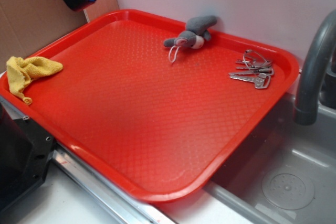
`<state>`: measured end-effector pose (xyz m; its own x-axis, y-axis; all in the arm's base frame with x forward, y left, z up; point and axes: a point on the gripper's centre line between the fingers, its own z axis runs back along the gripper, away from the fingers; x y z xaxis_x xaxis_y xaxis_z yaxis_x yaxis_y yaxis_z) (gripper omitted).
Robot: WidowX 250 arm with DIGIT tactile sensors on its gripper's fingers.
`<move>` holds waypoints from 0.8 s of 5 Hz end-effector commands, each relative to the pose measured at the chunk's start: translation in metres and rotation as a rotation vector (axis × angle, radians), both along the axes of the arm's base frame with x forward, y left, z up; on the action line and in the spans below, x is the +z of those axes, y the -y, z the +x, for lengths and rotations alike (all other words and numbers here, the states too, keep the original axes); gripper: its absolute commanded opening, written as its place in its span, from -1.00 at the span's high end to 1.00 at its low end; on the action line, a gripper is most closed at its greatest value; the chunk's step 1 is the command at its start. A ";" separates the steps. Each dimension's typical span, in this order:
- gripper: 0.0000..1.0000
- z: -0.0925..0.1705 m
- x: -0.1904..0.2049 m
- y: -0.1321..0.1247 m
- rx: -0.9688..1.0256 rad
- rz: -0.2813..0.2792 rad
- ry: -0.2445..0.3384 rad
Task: Grab the silver keys.
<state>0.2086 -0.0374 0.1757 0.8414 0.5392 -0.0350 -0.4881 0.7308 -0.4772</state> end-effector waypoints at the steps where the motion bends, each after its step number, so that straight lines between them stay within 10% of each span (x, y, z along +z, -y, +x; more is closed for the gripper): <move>1: -1.00 0.041 -0.040 0.010 -0.034 -0.005 -0.046; 4: -1.00 0.100 -0.085 0.084 -0.140 0.027 -0.061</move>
